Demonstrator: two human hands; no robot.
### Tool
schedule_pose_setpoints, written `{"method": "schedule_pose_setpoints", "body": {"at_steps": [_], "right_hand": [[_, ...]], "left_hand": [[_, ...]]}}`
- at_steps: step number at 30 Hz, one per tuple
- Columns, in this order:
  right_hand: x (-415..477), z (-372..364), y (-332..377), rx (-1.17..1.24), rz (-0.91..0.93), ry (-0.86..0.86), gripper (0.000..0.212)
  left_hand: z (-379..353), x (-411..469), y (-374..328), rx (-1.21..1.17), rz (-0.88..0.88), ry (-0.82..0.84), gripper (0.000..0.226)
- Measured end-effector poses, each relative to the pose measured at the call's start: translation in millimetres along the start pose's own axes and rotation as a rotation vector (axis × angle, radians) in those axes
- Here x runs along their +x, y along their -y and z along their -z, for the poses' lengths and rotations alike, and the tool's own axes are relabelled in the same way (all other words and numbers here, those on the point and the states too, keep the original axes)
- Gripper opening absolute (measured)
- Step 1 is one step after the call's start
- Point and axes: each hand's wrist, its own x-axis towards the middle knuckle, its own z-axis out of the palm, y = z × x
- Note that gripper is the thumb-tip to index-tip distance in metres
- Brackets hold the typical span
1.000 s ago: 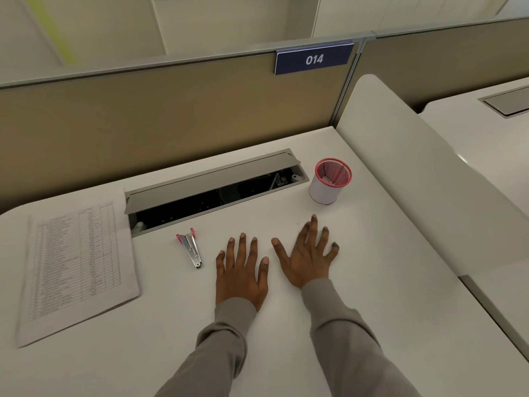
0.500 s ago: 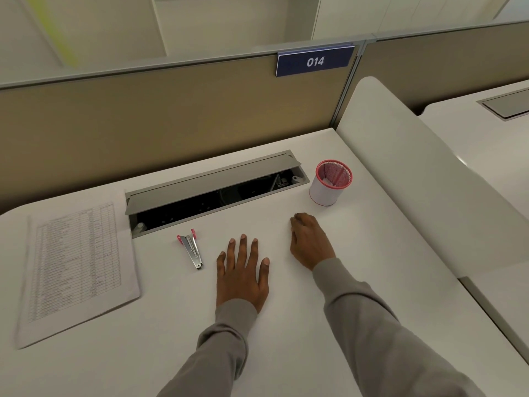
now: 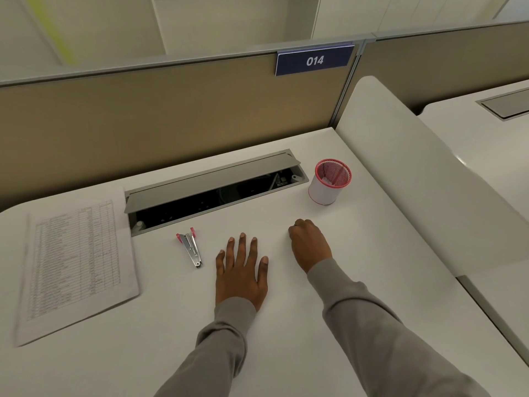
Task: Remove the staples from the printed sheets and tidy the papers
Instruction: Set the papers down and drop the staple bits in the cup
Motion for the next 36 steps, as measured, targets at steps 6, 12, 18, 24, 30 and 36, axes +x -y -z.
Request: {"method": "schedule_pose_setpoints", "body": {"at_steps": [6,12,18,24,30,36], "right_hand": [[3.9,-0.6,-2.6,-0.055,0.039,-0.015,0.051],[5.5,-1.0,-4.9,-0.074,0.052,-0.019,0.054],[12.1,-8.6,-17.4,-0.049,0.027,-0.049,0.053],[14.4,21.5,-35.3,0.808,-0.568,-0.127,0.008],[45.3,88.1,-54.5,1.223,-0.717,-0.474,0.018],[90.6,113.0,-75.8,0.575,-0.519,-0.376,0.017]], "left_hand": [[0.7,-0.4,0.4,0.000,0.001,0.001,0.064],[0.1,0.4,-0.1,-0.007,0.003,-0.005,0.063],[-0.8,0.0,0.6,0.000,-0.001,0.004,0.062],[-0.9,-0.1,0.5,0.003,0.001,-0.006,0.062],[-0.3,-0.9,0.3,-0.003,0.001,0.001,0.062],[-0.7,-0.5,0.3,-0.007,0.000,0.014,0.063]]}}
